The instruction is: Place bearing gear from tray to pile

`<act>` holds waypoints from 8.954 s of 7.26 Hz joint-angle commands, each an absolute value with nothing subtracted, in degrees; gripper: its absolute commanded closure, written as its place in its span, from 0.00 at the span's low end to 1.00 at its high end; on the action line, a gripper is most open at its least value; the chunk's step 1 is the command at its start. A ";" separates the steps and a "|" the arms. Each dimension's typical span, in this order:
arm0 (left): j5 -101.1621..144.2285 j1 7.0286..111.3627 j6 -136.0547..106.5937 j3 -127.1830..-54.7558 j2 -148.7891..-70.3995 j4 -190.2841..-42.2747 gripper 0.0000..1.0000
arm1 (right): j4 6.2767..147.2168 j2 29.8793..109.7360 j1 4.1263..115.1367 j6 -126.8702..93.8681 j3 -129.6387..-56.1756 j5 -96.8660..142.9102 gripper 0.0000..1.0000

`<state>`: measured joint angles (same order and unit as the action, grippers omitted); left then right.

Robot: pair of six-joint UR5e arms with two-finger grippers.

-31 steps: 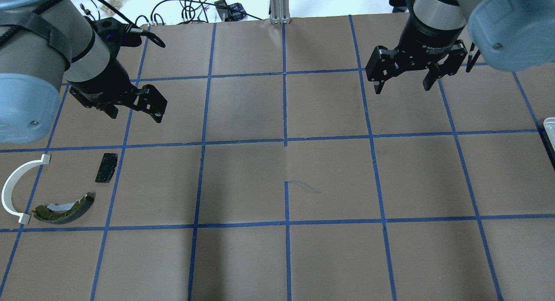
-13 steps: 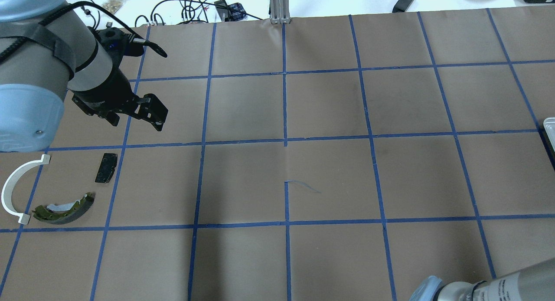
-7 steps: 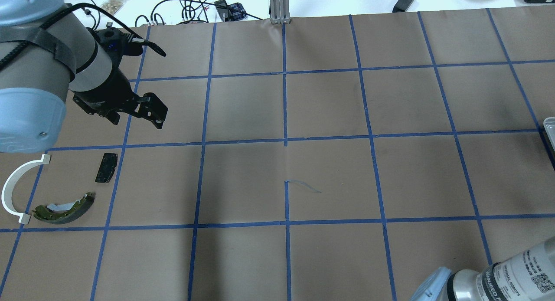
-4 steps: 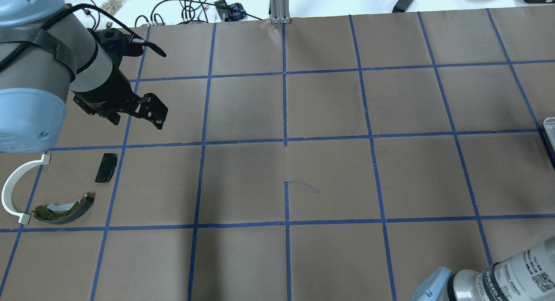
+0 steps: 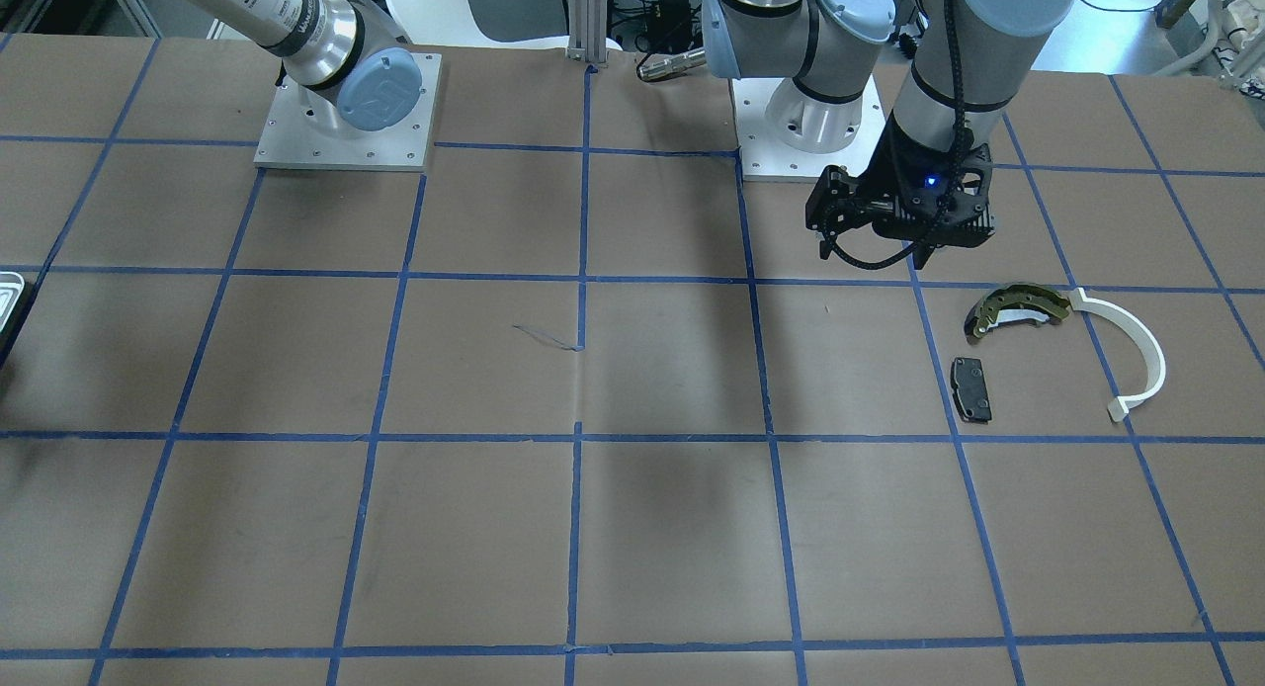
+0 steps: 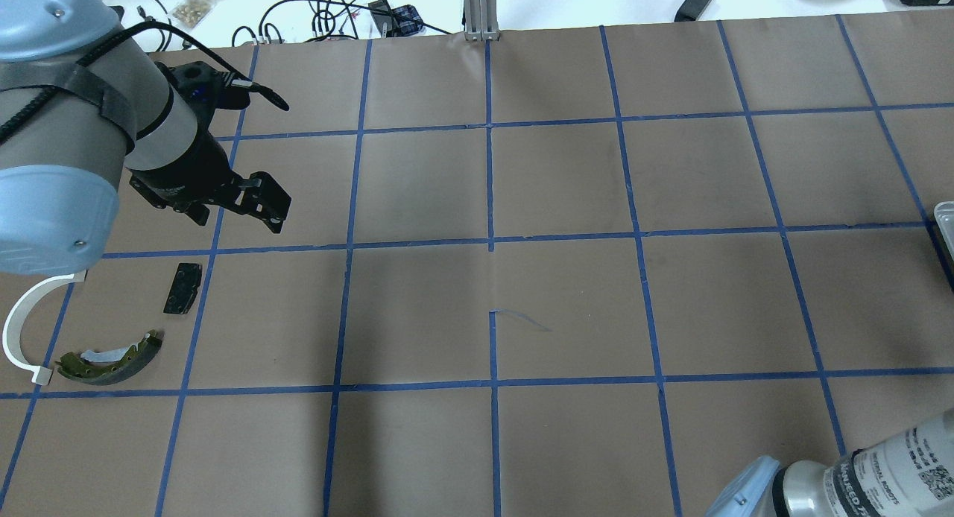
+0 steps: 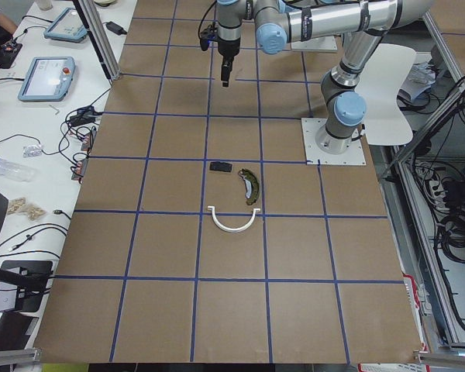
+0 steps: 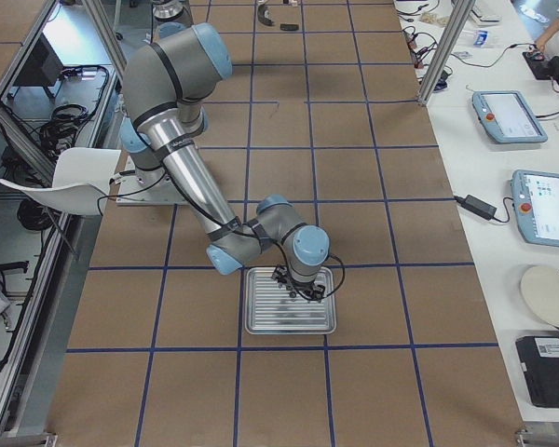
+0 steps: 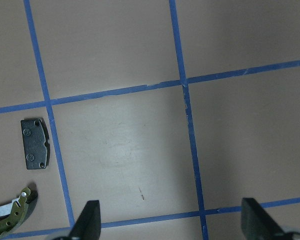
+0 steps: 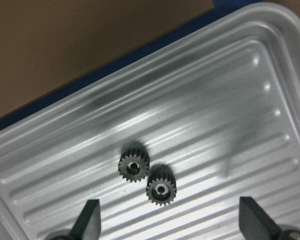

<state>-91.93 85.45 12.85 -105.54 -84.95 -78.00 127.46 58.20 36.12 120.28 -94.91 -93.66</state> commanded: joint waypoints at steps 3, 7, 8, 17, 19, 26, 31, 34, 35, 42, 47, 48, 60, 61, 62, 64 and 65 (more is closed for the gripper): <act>-92.20 85.34 13.18 -105.47 -84.90 -77.96 0.00 | 134.83 58.27 35.51 124.45 -99.40 -93.43 0.23; -91.67 85.69 12.83 -104.33 -82.36 -80.23 0.00 | 134.82 58.36 35.51 124.28 -99.31 -93.43 0.45; -90.02 85.52 12.57 -102.93 -81.83 -83.03 0.00 | 134.56 58.45 35.51 123.84 -99.23 -93.43 0.45; -92.80 85.52 13.10 -103.53 -82.79 -85.52 0.00 | 133.86 58.71 35.51 123.14 -99.14 -93.60 0.56; -92.99 85.52 13.18 -103.71 -82.62 -85.34 0.00 | 133.77 58.80 35.51 122.96 -99.05 -93.69 0.72; -96.06 85.08 13.18 -105.12 -82.71 -83.32 0.00 | 120.27 74.14 47.75 87.90 -100.10 -94.21 0.89; -92.58 81.82 11.88 -104.42 -83.32 -83.23 0.00 | 111.10 79.01 89.91 19.56 -100.90 -96.24 0.89; -89.98 87.51 10.02 -103.36 -82.79 -84.37 0.00 | 116.15 74.46 111.54 -10.47 -100.63 -90.53 0.90; -92.44 90.50 10.02 -103.36 -82.62 -85.33 0.00 | 119.67 71.05 117.28 -18.29 -100.46 -90.61 0.90; -93.25 90.62 10.37 -104.33 -82.70 -86.57 0.00 | 124.82 66.60 113.77 -16.01 -99.41 -89.75 0.00; -92.11 98.22 3.82 -106.26 -96.12 -70.79 0.00 | 105.65 80.41 80.58 16.07 -99.67 -89.47 0.00; -92.11 100.96 1.95 -106.17 -99.81 -67.27 0.00 | 104.08 80.42 72.76 23.39 -99.93 -89.47 0.00; -88.33 109.34 -2.20 -105.82 -118.04 -47.37 1.00 | 127.70 61.08 37.79 55.19 -98.79 -95.36 0.17; -88.33 109.34 -2.37 -105.82 -118.04 -47.46 1.00 | 127.71 60.91 37.79 55.02 -98.88 -95.36 0.21; -88.24 109.34 -2.55 -105.65 -117.95 -47.46 1.00 | 127.71 60.56 37.79 55.02 -99.22 -95.27 0.30; -88.85 108.90 -2.11 -102.50 -117.25 -49.90 1.00 | 127.71 60.21 37.79 57.11 -99.23 -96.23 0.54; -89.03 108.11 -0.11 -99.52 -115.85 -55.49 1.00 | 127.71 60.21 37.79 57.30 -99.23 -96.07 0.56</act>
<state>-88.78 108.82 -1.73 -102.54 -117.12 -50.54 127.70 60.29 37.80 56.56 -99.20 -95.98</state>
